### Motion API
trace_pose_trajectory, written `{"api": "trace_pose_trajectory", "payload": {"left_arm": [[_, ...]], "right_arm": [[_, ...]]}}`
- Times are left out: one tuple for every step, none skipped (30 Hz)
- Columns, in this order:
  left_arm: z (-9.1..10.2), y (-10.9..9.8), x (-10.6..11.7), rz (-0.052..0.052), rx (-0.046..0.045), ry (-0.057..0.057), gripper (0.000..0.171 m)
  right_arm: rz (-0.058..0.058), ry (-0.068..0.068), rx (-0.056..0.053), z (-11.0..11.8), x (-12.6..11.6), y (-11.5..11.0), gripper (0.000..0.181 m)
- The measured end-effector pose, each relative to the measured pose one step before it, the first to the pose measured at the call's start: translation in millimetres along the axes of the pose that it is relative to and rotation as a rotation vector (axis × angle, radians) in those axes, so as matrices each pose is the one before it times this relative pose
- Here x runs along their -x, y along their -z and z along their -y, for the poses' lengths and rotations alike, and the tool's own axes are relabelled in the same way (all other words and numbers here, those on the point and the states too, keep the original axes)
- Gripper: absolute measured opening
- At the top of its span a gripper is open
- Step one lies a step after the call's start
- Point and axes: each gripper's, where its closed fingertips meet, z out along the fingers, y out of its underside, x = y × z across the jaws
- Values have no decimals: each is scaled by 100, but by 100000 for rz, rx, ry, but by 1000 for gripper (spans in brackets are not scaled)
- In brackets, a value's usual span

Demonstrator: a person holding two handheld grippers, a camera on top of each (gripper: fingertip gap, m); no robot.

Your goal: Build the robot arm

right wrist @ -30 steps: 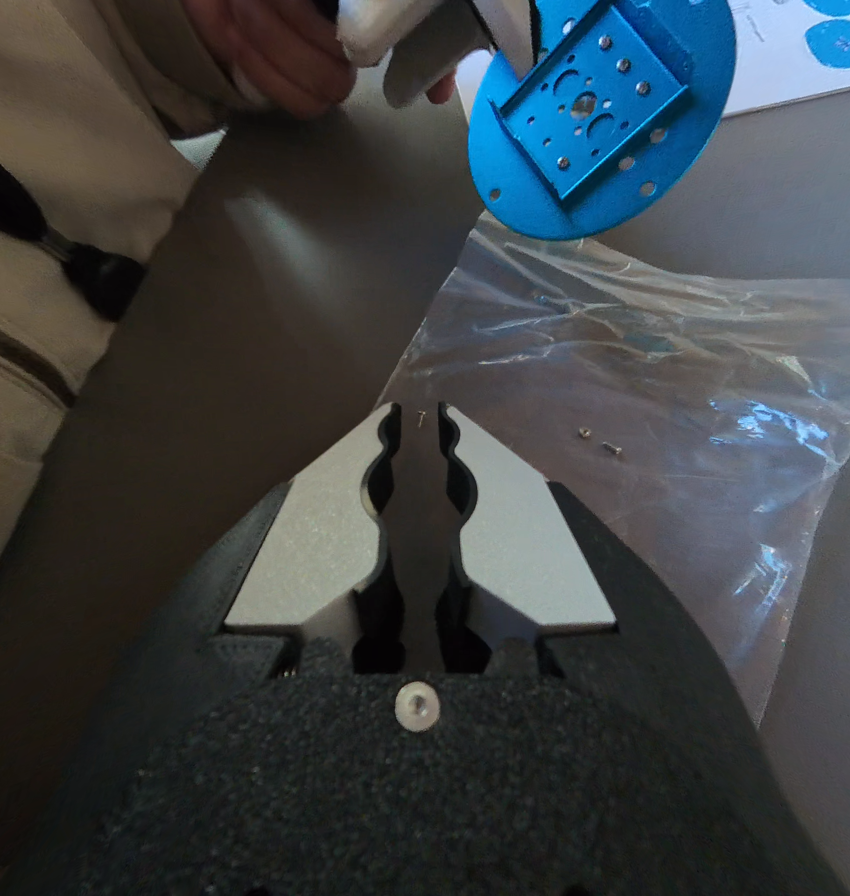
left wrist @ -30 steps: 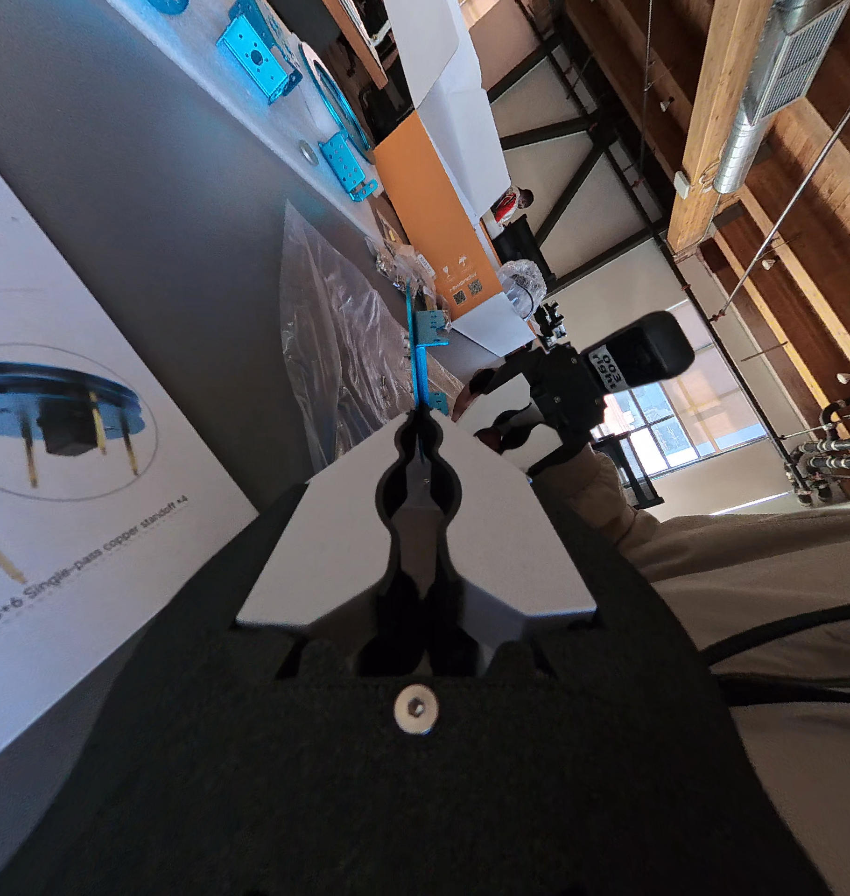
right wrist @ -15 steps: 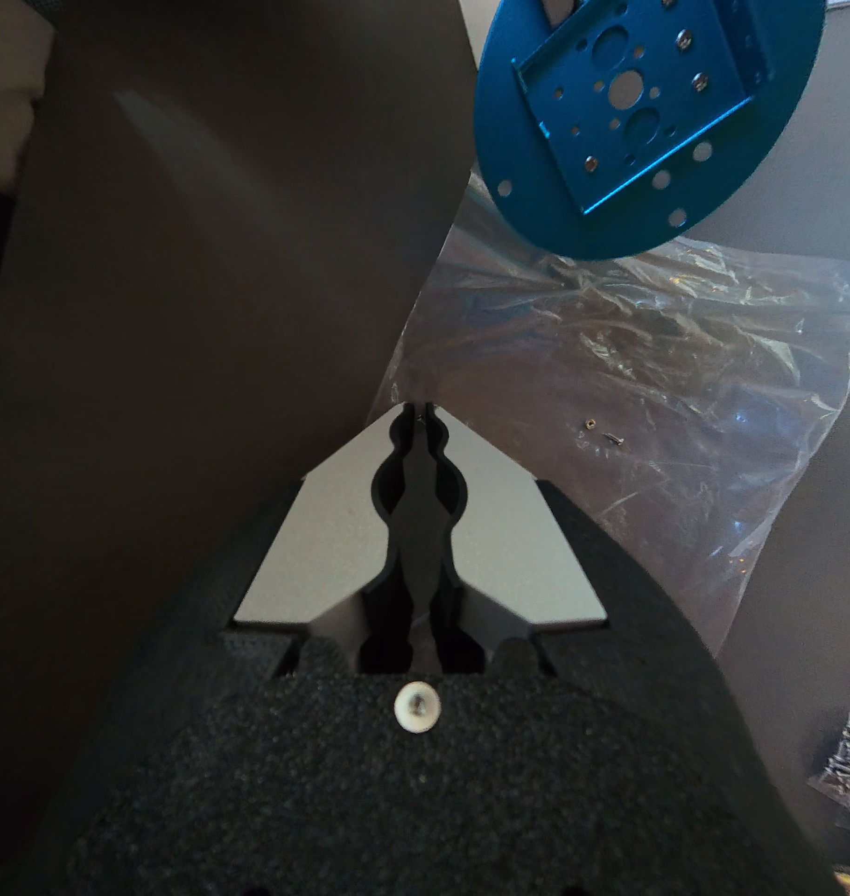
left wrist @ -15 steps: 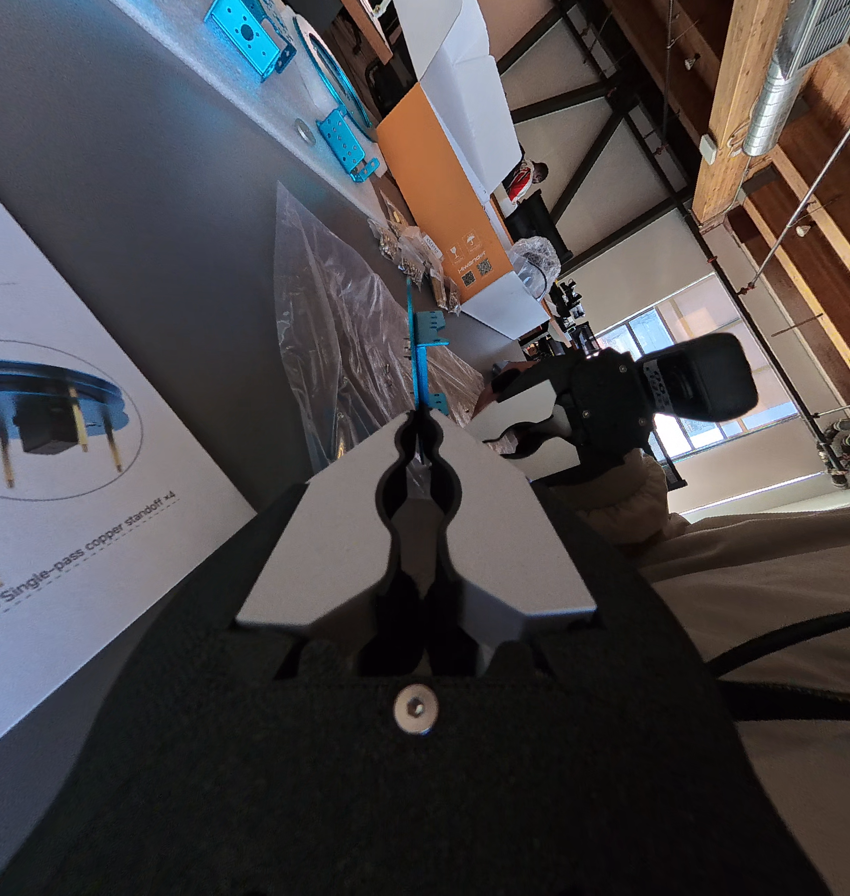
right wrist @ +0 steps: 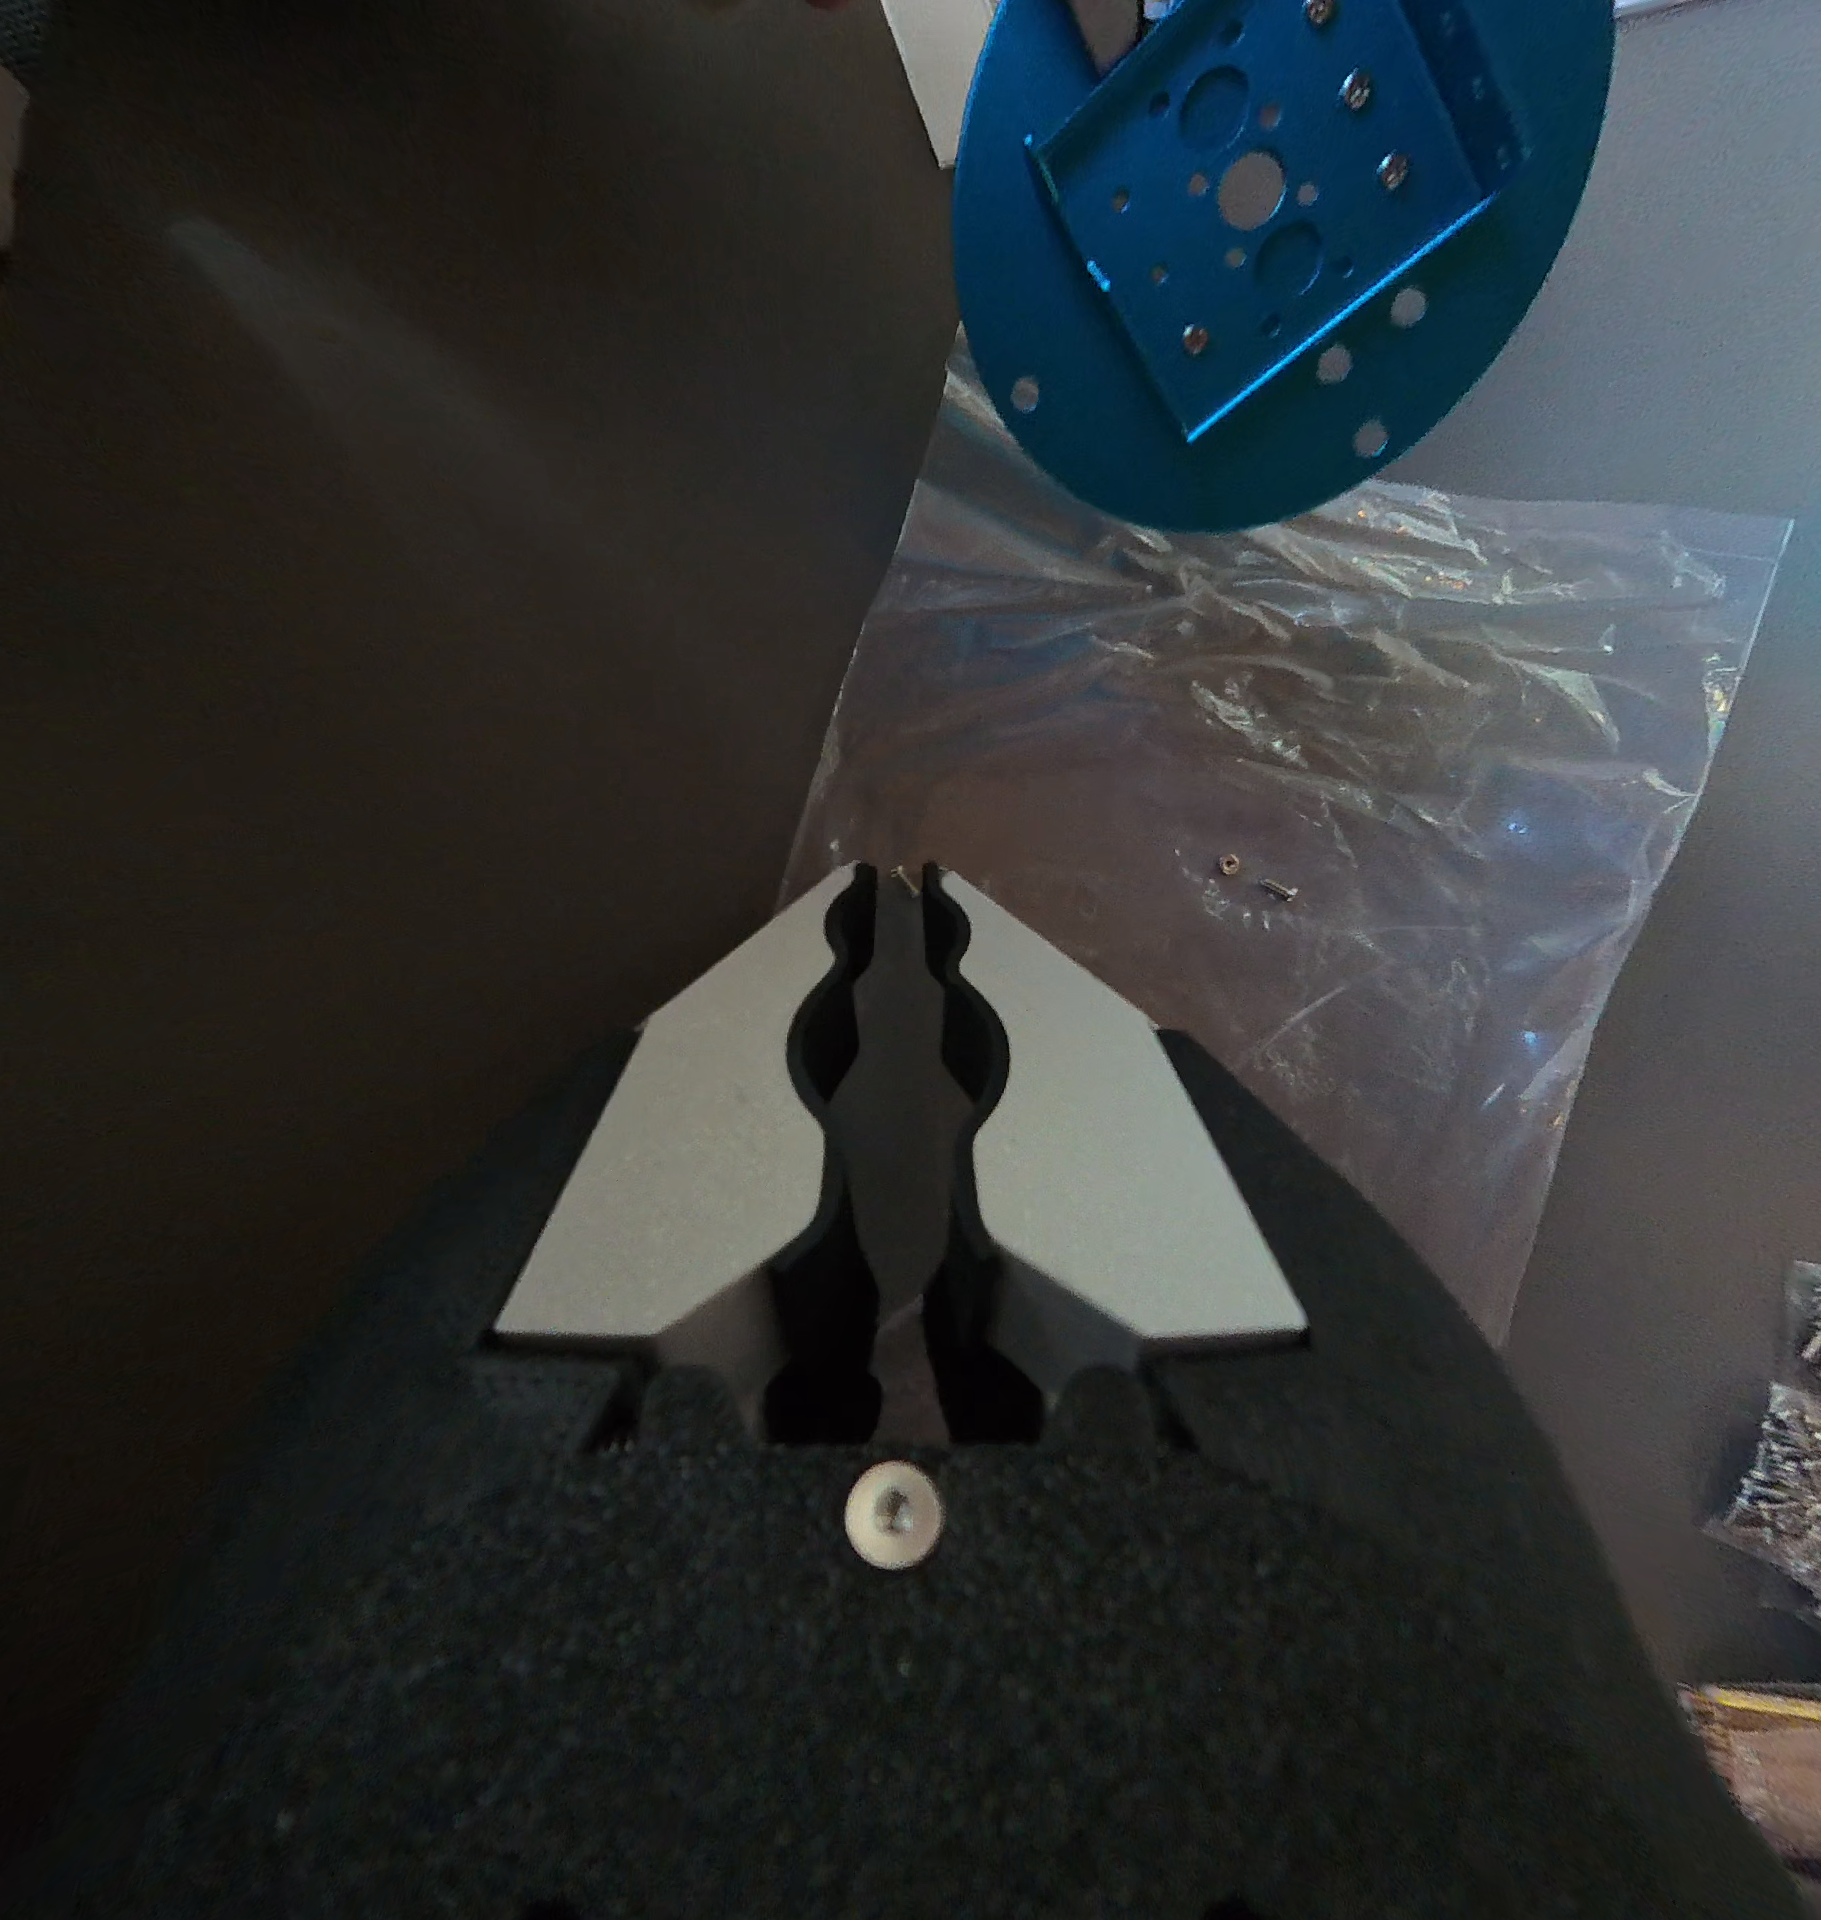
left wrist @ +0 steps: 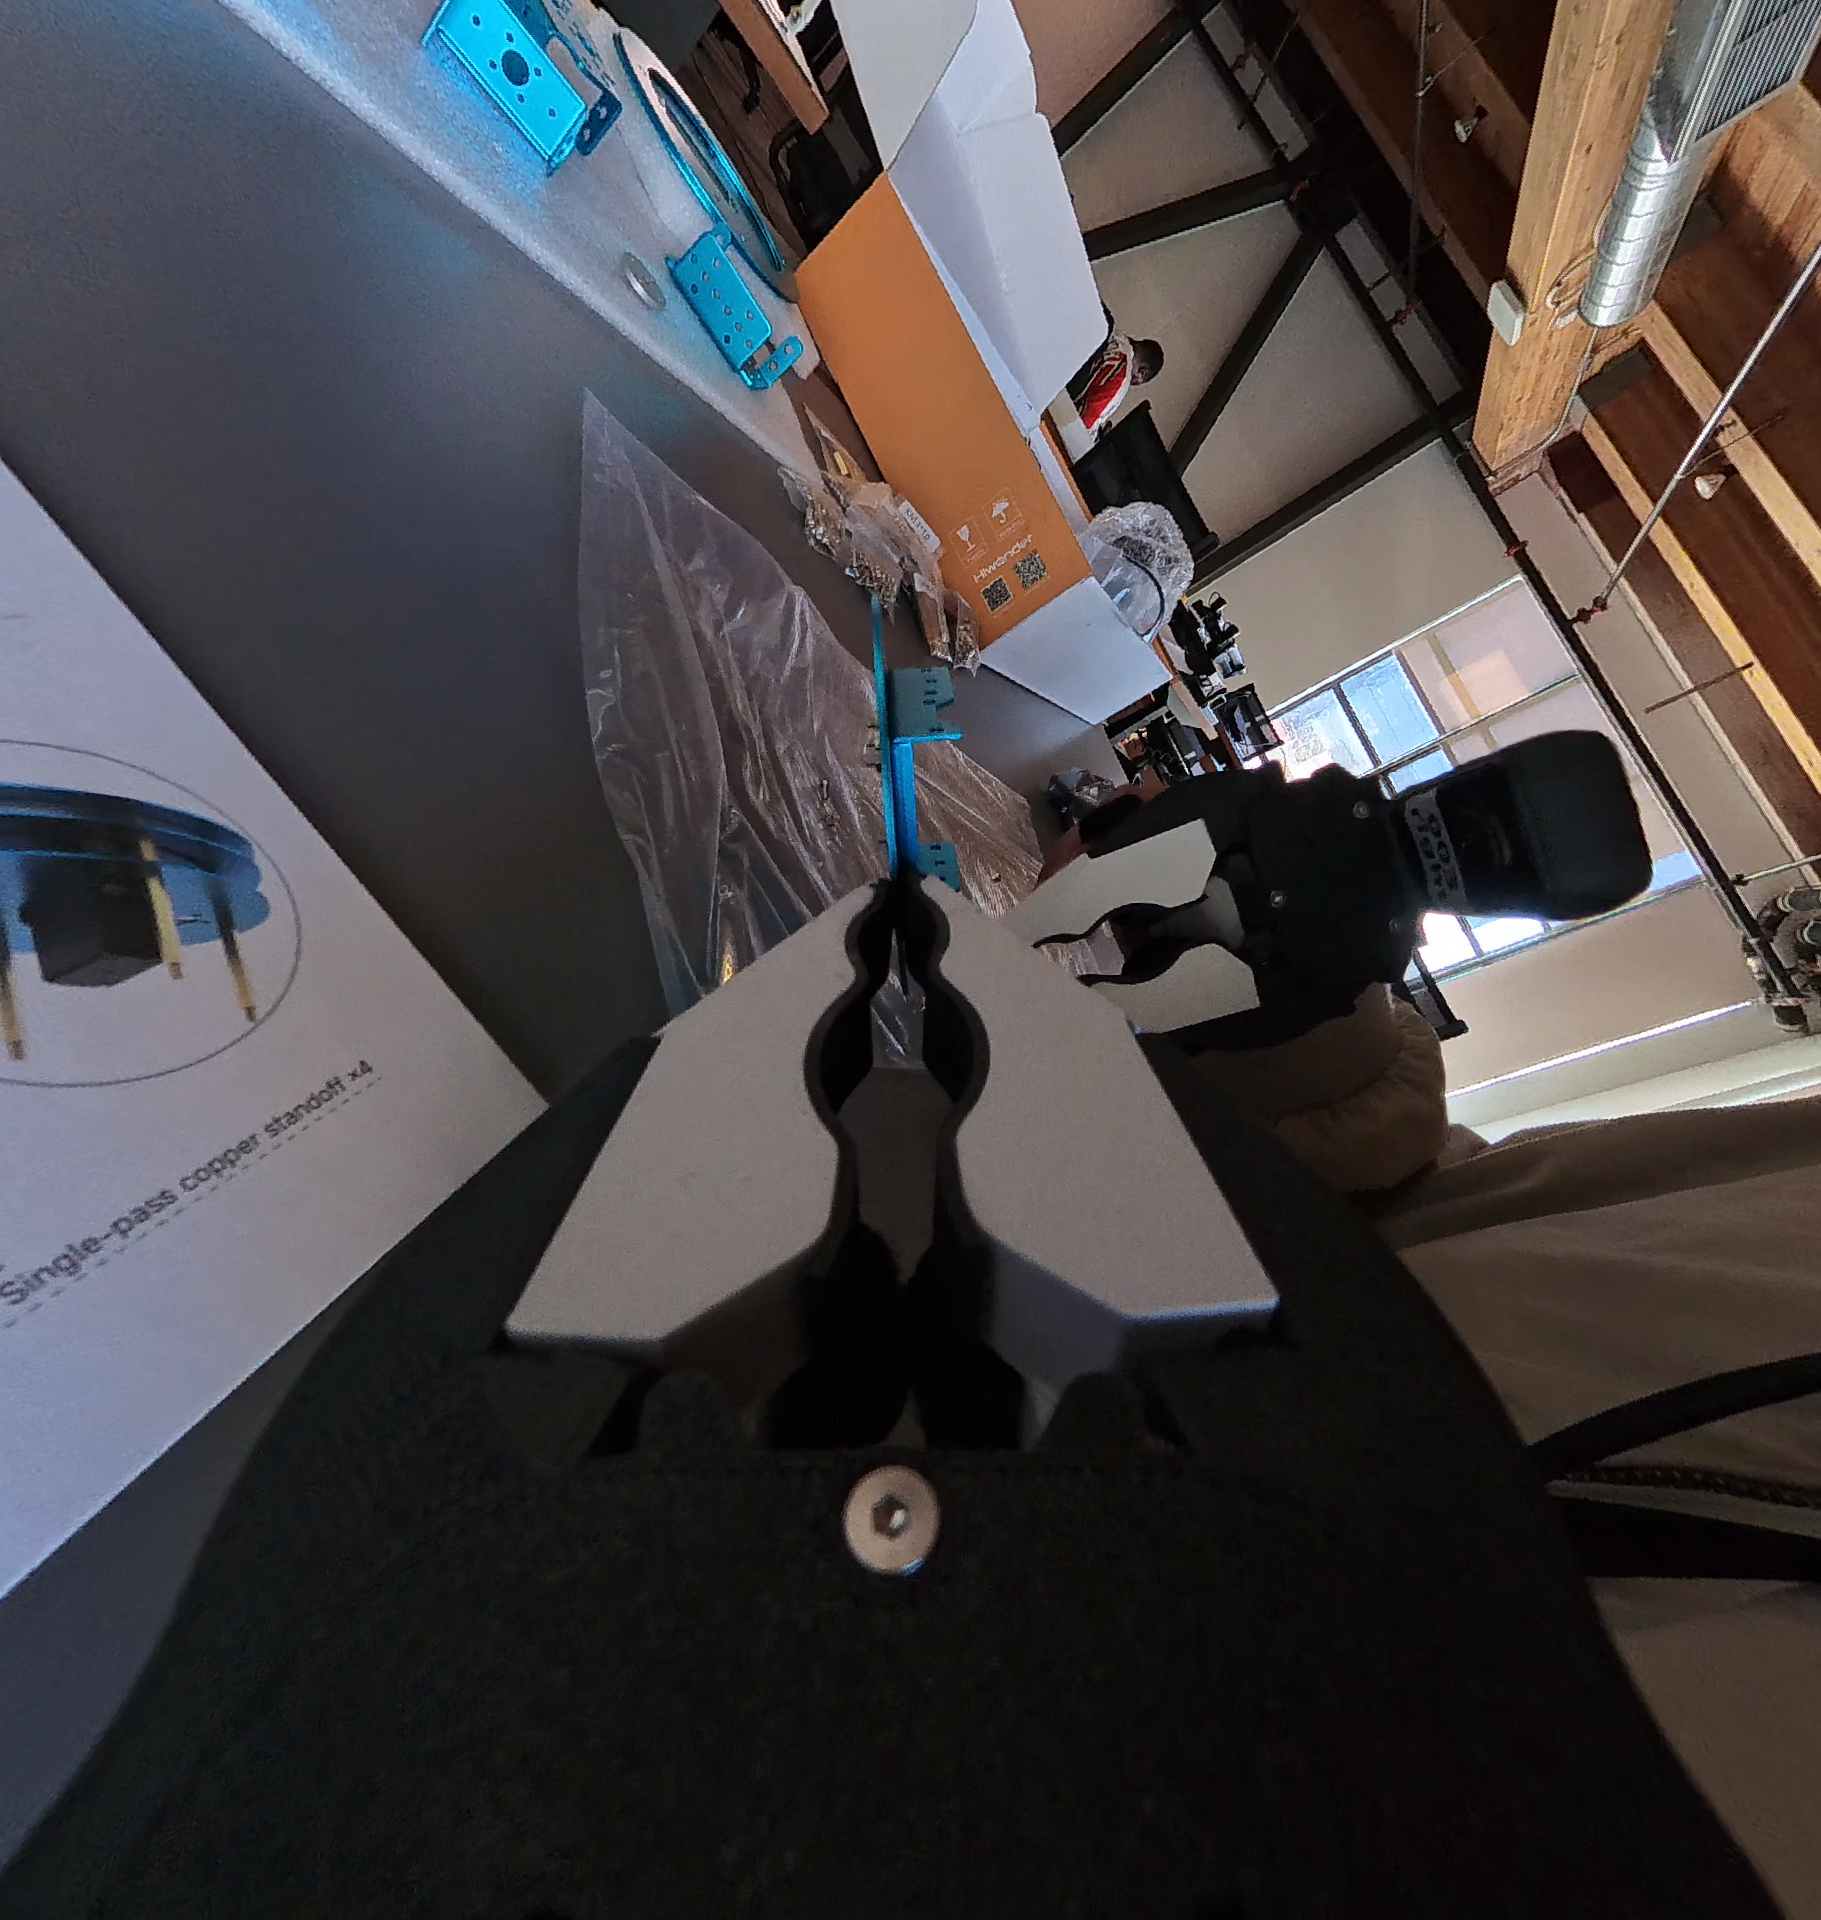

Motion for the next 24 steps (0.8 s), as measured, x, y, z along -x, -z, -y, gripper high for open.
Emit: {"api": "trace_pose_trajectory", "payload": {"left_arm": [[-36,-24,-11,-79,282,-84,0],[-32,-5,-2,-25,245,-61,0],[-26,3,3,28,167,-41,0],[-5,13,4,16,59,35,0],[4,13,5,-31,27,151,0],[9,27,13,-66,-11,188,0],[8,22,2,-80,-37,91,0],[6,18,-7,-66,-60,15,0],[3,9,-4,-47,-4,13,0],[-17,8,-13,-111,175,25,0],[-23,-14,-12,-106,139,31,0],[-8,-6,-3,-7,38,-22,0],[-15,-14,4,-14,174,-52,0],[-33,-36,-19,-110,303,-18,1],[-29,-49,-20,-88,252,-3,1],[-17,-44,6,85,135,-49,0],[-3,-47,12,157,131,-42,0],[-6,-34,8,41,107,116,0],[16,-34,21,58,-41,368,0],[34,-11,44,51,-113,534,0],[29,-18,26,-155,-44,740,0],[51,-22,34,-366,-119,1205,0],[56,-50,-20,-769,-253,1650,0],[24,-111,-91,-1212,-51,1843,0]], "right_arm": [[-1046,1749,368,118,-104,-6,8],[-1110,1677,309,177,-133,5,7],[-109,1677,820,86,9,-28,7],[421,1734,2089,-139,70,-97,7],[-409,1800,2501,-229,-57,-135,8],[-339,1682,1569,-154,-18,-146,8],[-382,1166,618,-50,-39,-113,7],[223,575,-305,85,40,-65,6],[791,253,23,54,99,-39,5],[520,159,475,3,50,-30,3],[377,439,566,-2,47,-6,2],[-170,893,636,-8,-9,-11,2],[-352,709,671,1,-34,-6,2],[-123,364,578,4,3,-12,2],[41,542,571,-7,29,10,2],[163,673,476,3,-2,-5,2],[260,9,12,31,-44,-25,1],[516,-858,-452,21,-60,-29,1],[1179,-1521,-1266,33,15,19,1],[948,-1868,-1956,29,-47,75,1],[-426,-1919,-3239,166,-250,218,1],[-774,-2077,-5283,431,-325,397,1],[-865,-2781,-7085,723,-387,546,1],[-84,-3632,-8261,975,-334,601,1]]}}
